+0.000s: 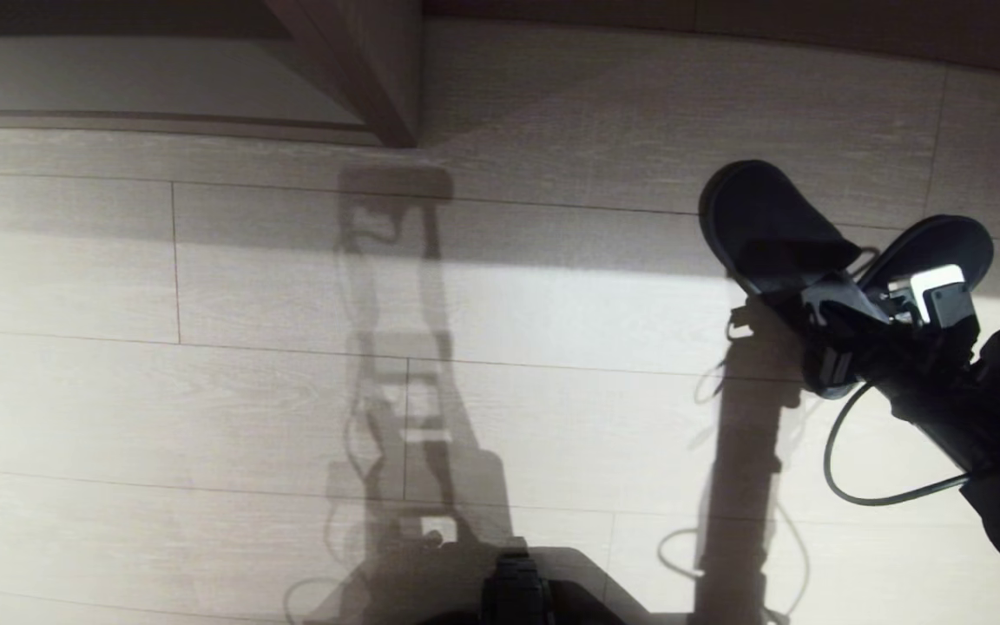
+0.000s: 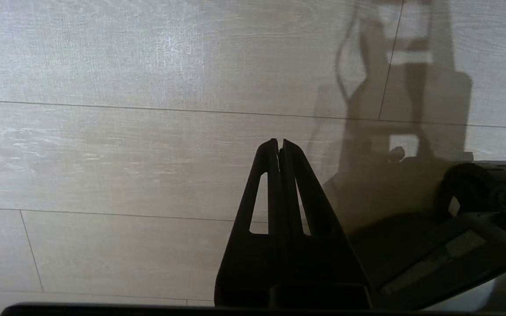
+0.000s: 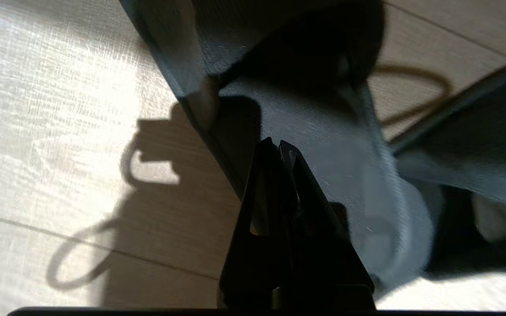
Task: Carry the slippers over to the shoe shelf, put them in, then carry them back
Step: Place the slippers on the floor
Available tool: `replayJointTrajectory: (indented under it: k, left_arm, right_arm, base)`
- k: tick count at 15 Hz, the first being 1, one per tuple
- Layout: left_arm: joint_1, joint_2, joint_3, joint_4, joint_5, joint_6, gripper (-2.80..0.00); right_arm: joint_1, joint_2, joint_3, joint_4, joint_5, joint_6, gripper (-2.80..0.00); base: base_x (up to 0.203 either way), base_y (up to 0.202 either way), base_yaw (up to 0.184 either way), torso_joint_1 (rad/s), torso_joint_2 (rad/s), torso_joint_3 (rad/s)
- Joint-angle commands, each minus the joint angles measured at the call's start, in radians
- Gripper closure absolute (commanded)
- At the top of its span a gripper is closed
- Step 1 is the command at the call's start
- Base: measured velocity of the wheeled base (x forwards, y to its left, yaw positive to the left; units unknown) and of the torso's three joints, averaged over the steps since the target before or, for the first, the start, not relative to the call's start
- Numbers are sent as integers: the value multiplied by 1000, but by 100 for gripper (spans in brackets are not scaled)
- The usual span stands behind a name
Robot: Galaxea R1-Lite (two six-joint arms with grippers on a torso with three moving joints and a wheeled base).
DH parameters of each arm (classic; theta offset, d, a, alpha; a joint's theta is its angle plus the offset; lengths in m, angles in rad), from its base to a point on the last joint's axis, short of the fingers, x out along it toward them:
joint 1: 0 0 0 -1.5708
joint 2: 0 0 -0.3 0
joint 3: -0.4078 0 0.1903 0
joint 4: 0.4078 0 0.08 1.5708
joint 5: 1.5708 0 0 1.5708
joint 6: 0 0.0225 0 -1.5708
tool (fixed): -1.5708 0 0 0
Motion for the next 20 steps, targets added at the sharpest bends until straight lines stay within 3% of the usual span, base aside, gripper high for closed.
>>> replayJointTrajectory:
  k: [1, 4, 9, 15, 20]
  left_arm:
    - [0, -2, 2, 0, 0, 0, 0]
    - [0, -2, 2, 0, 0, -2, 0]
    - [0, -2, 2, 0, 0, 0, 0]
    - [0, -2, 2, 0, 0, 0, 0]
    - [0, -2, 2, 0, 0, 0, 0]
  right_arm:
    - [19, 76, -49, -14, 1, 0, 0]
    - [42, 103, -146, -16, 1, 5, 0]
    - [116, 99, -153, -14, -3, 33, 0]
    - [207, 104, -189, -8, -77, 45, 0]
    - [227, 144, -274, -7, -84, 45, 0]
  base:
    - [0, 0, 0, 0, 0, 0]
    - [0, 0, 0, 0, 0, 0]
    - [0, 0, 0, 0, 0, 0]
    - [0, 0, 0, 0, 0, 0]
    - [0, 0, 0, 0, 0, 0]
